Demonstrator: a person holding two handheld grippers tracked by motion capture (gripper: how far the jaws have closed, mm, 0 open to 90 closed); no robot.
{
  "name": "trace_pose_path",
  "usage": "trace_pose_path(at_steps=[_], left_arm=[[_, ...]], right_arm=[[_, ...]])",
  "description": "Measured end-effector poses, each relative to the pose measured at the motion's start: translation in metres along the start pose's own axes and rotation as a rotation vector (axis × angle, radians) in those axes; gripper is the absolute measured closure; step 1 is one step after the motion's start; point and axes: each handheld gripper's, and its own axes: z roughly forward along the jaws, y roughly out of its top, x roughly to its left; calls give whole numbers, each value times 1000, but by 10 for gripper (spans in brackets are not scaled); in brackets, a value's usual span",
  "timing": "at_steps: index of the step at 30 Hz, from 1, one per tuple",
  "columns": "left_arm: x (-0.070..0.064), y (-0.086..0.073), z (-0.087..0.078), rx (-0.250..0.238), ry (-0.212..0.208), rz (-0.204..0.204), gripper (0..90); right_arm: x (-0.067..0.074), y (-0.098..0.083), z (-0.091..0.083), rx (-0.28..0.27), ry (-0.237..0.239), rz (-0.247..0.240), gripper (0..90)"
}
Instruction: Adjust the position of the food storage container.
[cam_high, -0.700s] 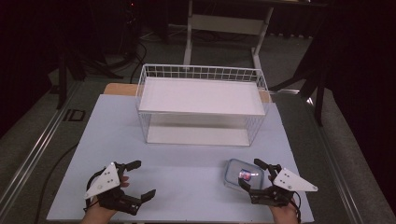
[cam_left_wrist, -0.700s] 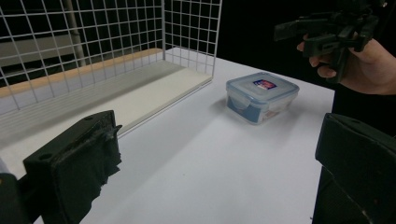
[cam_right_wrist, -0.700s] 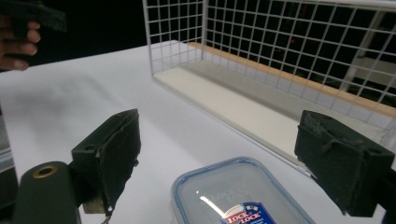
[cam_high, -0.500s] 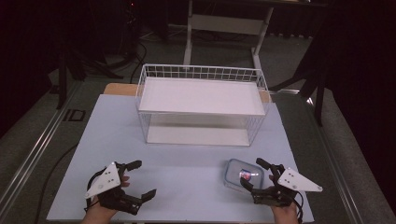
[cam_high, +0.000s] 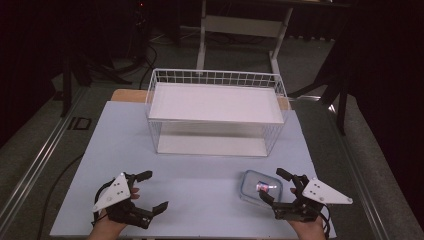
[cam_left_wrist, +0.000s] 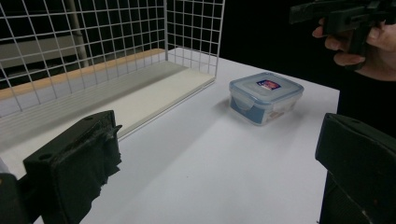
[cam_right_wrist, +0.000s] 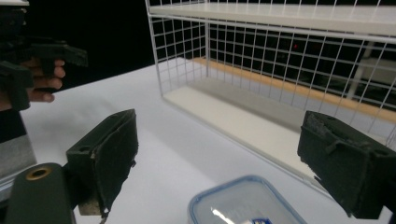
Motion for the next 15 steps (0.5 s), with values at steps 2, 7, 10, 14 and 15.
trace_pose_path(at_steps=[2,7,10,14,15], left_arm=[[0,0,0,0,4,4,6],[1,0,0,0,5,-1,6],[2,-1,1,4,3,-2,7],[1,-1,2,6,0,0,7],[1,-1,3,6,0,1,6]], right_arm=[[-3,0,-3,31,-26,-19,134],[-15,-11,-14,119,-58,-20,334],[-25,-21,-21,171,-90,-22,422],[-43,-38,-27,220,-157,-10,527],[-47,-41,-28,238,-162,2,567]])
